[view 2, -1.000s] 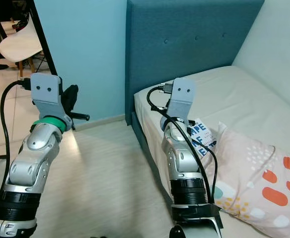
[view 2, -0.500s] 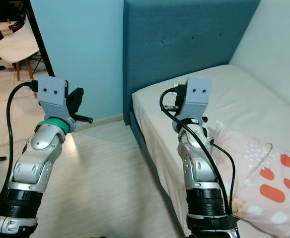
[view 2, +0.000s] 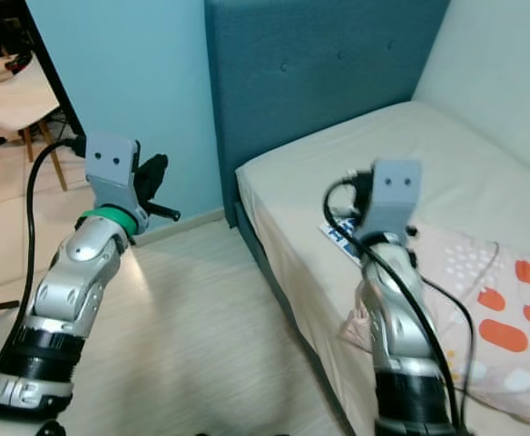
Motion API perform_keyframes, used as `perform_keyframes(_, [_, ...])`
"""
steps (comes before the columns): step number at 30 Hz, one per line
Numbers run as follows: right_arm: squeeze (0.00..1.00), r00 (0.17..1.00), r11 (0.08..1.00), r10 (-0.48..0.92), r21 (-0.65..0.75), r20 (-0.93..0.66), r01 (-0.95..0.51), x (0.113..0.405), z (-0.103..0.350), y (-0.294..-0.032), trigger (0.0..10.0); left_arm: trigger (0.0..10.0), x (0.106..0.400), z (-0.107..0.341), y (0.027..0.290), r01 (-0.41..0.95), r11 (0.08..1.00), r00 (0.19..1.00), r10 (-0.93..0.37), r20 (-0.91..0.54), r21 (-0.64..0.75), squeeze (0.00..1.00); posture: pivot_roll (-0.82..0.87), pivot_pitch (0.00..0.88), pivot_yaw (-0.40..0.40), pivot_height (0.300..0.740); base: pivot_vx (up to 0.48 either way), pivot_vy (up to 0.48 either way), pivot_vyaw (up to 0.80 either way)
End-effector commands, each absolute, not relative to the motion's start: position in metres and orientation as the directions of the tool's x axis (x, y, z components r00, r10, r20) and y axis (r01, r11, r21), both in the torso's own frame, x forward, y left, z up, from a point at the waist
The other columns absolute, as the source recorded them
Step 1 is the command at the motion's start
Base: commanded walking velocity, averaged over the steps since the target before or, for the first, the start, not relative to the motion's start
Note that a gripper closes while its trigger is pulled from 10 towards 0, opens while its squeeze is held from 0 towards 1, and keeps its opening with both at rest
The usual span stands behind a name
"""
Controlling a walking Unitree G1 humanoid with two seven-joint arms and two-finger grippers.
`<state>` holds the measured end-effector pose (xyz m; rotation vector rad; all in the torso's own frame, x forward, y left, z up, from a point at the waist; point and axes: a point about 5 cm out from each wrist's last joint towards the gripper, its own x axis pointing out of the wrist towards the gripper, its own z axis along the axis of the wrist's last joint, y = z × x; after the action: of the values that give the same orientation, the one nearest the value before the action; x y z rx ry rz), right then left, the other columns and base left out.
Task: Clean up the room
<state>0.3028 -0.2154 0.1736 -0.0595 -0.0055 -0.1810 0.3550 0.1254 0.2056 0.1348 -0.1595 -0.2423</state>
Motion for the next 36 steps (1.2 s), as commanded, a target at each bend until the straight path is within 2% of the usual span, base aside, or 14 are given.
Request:
perform_keyframes(1, [0.00,0.984,0.983,-0.176,-0.041,0.018,0.177,0.298,0.173,-0.215,10.0,10.0,0.358,0.204,0.129,0.221,0.962,0.960,-0.243,0.136,0.159,0.00,-0.14,0.044,0.104,0.740,0.000,0.000,0.00])
perform_keyframes(6, [0.00,0.984,0.984,-0.178,-0.031,-0.005,0.178,0.296,0.163,-0.220,10.0,10.0,0.359,0.203,0.132,0.202,0.967,0.965,-0.223,0.138,0.152,0.00,-0.14,0.037,0.102,0.740,0.000,0.000,0.00])
perform_keyframes(8, [0.00,0.978,0.977,-0.208,-0.055,-0.026,0.207,0.289,0.151,-0.242,10.0,10.0,0.358,0.199,0.126,0.191,0.973,0.969,-0.208,0.134,0.130,0.00,-0.14,0.039,0.089,0.740,0.000,0.000,0.00])
perform_keyframes(11, [0.00,0.973,0.968,-0.229,-0.118,-0.040,0.223,0.287,0.147,-0.249,10.0,10.0,0.357,0.200,0.125,0.197,0.971,0.967,-0.216,0.138,0.136,0.00,-0.12,0.043,0.083,0.740,0.000,0.000,0.00])
perform_keyframes(15, [0.00,0.976,0.966,-0.213,-0.157,-0.045,0.204,0.289,0.147,-0.247,10.0,10.0,0.356,0.199,0.129,0.188,0.972,0.969,-0.207,0.138,0.141,0.00,-0.11,0.045,0.076,0.740,0.000,0.000,0.00])
perform_keyframes(18, [0.00,0.982,0.976,-0.187,-0.120,-0.020,0.183,0.298,0.155,-0.234,10.0,10.0,0.356,0.194,0.138,0.162,0.977,0.975,-0.180,0.129,0.140,0.00,-0.10,0.043,0.061,0.740,0.000,0.000,0.00])
perform_keyframes(23, [0.00,0.988,0.983,-0.154,-0.105,-0.022,0.151,0.303,0.153,-0.224,10.0,10.0,0.355,0.192,0.136,0.161,0.977,0.975,-0.179,0.128,0.137,0.00,-0.09,0.046,0.059,0.740,0.000,0.000,0.00])
perform_keyframes(27, [0.00,0.989,0.981,-0.147,-0.131,-0.022,0.143,0.301,0.150,-0.225,10.0,10.0,0.355,0.193,0.134,0.163,0.977,0.975,-0.180,0.131,0.135,0.00,-0.09,0.047,0.060,0.740,0.000,0.000,0.00])
perform_keyframes(30, [0.00,0.985,0.976,-0.173,-0.136,-0.024,0.168,0.297,0.147,-0.235,10.0,10.0,0.356,0.194,0.133,0.164,0.977,0.974,-0.182,0.132,0.137,0.00,-0.09,0.042,0.068,0.740,0.000,0.000,0.00])
perform_keyframes(33, [0.00,0.982,0.977,-0.187,-0.111,-0.027,0.183,0.295,0.147,-0.241,10.0,10.0,0.357,0.195,0.133,0.166,0.976,0.974,-0.185,0.133,0.139,0.00,-0.09,0.042,0.069,0.740,0.000,0.000,0.00])
perform_keyframes(34, [0.00,0.985,0.985,-0.172,-0.039,-0.027,0.171,0.298,0.150,-0.237,10.0,10.0,0.357,0.194,0.134,0.168,0.976,0.974,-0.185,0.129,0.137,0.00,-0.09,0.041,0.071,0.740,0.000,0.000,0.00])
perform_keyframes(35, [0.00,0.985,0.985,-0.172,-0.039,-0.027,0.171,0.298,0.150,-0.237,10.0,10.0,0.357,0.194,0.134,0.168,0.976,0.974,-0.185,0.129,0.137,0.00,-0.09,0.041,0.071,0.740,0.000,0.000,0.00])
perform_keyframes(36, [0.00,0.991,0.987,-0.133,0.095,-0.003,0.133,0.307,0.160,-0.221,10.0,10.0,0.354,0.187,0.134,0.182,0.978,0.976,-0.192,0.102,0.099,0.00,-0.08,0.033,0.065,0.740,0.000,0.000,0.00])
